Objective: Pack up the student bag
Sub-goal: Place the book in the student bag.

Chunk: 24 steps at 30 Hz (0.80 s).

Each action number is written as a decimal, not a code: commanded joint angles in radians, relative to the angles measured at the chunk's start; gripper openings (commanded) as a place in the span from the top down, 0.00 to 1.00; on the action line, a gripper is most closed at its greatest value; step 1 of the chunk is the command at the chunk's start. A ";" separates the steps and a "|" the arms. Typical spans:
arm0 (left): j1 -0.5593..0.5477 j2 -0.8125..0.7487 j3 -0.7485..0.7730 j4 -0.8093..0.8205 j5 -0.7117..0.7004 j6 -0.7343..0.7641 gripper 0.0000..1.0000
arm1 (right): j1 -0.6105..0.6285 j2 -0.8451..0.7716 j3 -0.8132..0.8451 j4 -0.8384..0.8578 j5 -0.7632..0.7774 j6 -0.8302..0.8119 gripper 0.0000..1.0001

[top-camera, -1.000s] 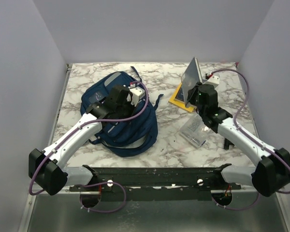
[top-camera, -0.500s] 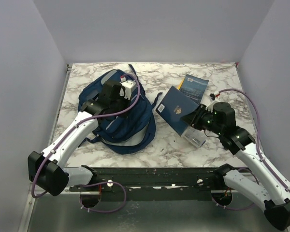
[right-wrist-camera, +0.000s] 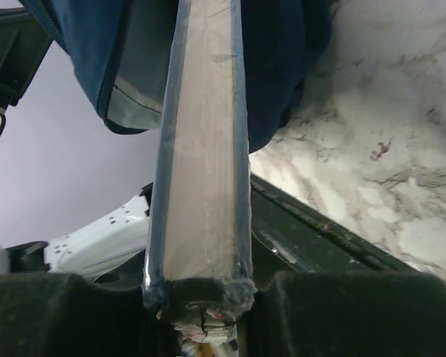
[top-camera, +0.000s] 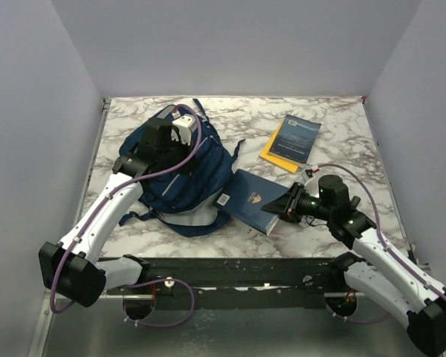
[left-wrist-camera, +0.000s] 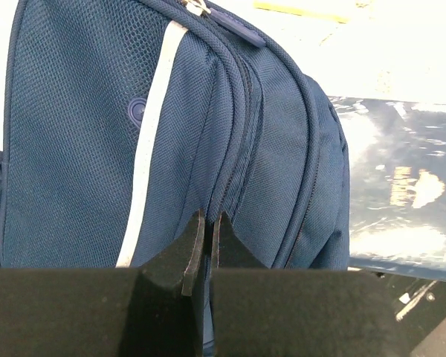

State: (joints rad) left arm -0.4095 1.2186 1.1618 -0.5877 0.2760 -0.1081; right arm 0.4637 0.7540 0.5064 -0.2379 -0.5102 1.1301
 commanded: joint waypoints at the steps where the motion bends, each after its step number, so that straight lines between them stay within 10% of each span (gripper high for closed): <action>1: 0.012 -0.035 0.049 0.095 0.154 -0.021 1.00 | 0.004 0.072 -0.049 0.542 -0.179 0.236 1.00; 10: -0.013 -0.005 0.051 0.066 0.111 -0.009 1.00 | 0.141 0.416 -0.011 1.083 -0.150 0.401 1.00; 15: -0.169 -0.042 0.076 -0.089 -0.245 0.030 0.60 | 0.154 0.449 0.009 1.121 -0.106 0.403 1.00; 20: -0.227 -0.267 -0.070 -0.129 -0.282 -0.024 0.21 | 0.155 0.426 0.025 1.089 -0.097 0.399 1.00; 24: -0.274 -0.365 -0.178 -0.106 -0.267 0.033 0.15 | 0.156 0.418 0.037 1.074 -0.105 0.398 1.00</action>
State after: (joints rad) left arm -0.6437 0.9409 1.0748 -0.6765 0.0669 -0.1146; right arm 0.6147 1.2339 0.4473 0.6018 -0.6037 1.5005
